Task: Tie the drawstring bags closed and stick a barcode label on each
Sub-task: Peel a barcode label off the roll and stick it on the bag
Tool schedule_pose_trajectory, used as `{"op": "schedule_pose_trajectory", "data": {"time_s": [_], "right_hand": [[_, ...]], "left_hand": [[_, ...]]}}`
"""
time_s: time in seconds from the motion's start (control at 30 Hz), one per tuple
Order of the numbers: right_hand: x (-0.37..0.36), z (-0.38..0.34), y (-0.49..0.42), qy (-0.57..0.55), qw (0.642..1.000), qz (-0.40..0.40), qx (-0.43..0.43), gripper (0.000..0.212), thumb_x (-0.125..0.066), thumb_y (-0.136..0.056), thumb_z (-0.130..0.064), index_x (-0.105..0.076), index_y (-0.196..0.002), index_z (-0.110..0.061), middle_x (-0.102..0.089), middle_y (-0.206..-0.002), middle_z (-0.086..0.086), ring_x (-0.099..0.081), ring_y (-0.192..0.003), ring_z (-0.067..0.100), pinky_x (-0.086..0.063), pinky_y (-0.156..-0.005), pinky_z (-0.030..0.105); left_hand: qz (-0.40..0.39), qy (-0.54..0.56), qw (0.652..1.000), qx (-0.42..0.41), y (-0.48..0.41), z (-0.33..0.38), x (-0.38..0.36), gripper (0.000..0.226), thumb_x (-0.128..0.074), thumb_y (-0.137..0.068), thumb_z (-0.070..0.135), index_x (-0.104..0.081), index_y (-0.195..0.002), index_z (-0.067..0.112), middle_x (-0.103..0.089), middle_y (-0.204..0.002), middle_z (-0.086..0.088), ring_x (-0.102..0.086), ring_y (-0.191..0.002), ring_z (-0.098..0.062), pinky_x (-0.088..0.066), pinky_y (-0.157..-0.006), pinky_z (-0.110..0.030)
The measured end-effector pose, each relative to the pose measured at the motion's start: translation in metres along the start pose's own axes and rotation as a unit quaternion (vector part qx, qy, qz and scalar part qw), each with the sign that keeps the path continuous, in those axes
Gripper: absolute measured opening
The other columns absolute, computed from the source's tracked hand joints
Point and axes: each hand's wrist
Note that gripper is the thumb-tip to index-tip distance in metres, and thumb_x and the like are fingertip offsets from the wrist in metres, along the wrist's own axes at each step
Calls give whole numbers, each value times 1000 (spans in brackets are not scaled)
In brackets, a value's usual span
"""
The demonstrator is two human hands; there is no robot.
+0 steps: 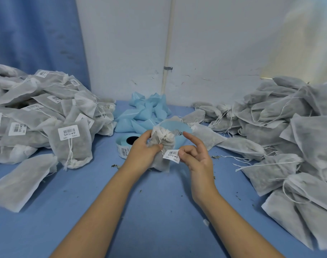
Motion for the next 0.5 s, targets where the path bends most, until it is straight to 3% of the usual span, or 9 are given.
{"op": "schedule_pose_trajectory", "data": {"time_s": [0.17, 0.27, 0.33, 0.43, 0.5], "right_hand": [[-3, -1, 3, 48, 999, -2, 7, 42, -59, -87, 4, -63, -115, -26, -61, -68, -5, -57, -75, 8, -43, -93, 39], [-5, -2, 4, 21, 998, 55, -7, 32, -65, -86, -3, -67, -109, -26, -66, -70, -8, -60, -73, 2, -48, -83, 20], [-6, -4, 4, -14, 994, 104, -19, 26, -67, -86, -8, -70, -104, -27, -69, -70, -10, -62, -69, -1, -48, -70, 10], [-10, -6, 3, -47, 987, 149, -39, 22, -70, -85, -12, -72, -99, -28, -69, -73, -12, -61, -65, -1, -46, -62, 7], [-15, -8, 5, -60, 984, 159, -59, 20, -71, -84, -15, -73, -99, -28, -70, -75, -13, -61, -65, 0, -45, -60, 7]], "left_hand": [[-2, 0, 1000, -1, 0, 0, 0, 31, -59, -88, 4, -59, -109, 26, -66, -103, 7, -61, -88, -1, -45, -67, -10], [44, 11, 999, -29, 0, 1, -3, 26, -59, -89, 6, -58, -108, 24, -64, -99, 12, -60, -84, 6, -42, -65, -3], [104, 37, 993, -51, 1, 2, -9, 25, -59, -90, 7, -56, -111, 19, -64, -104, 9, -60, -94, -2, -44, -73, -6], [157, 63, 982, -87, 5, 4, -22, 27, -60, -90, 7, -53, -116, 13, -63, -113, 2, -59, -106, -12, -46, -92, -21], [178, 55, 976, -115, 10, 7, -30, 26, -61, -89, 8, -52, -111, 19, -62, -106, 11, -58, -102, -8, -44, -89, -16]]}}
Point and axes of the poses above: each hand's wrist, its own y-axis away from the middle knuckle, its own x-axis out of the back of the hand, z = x × y
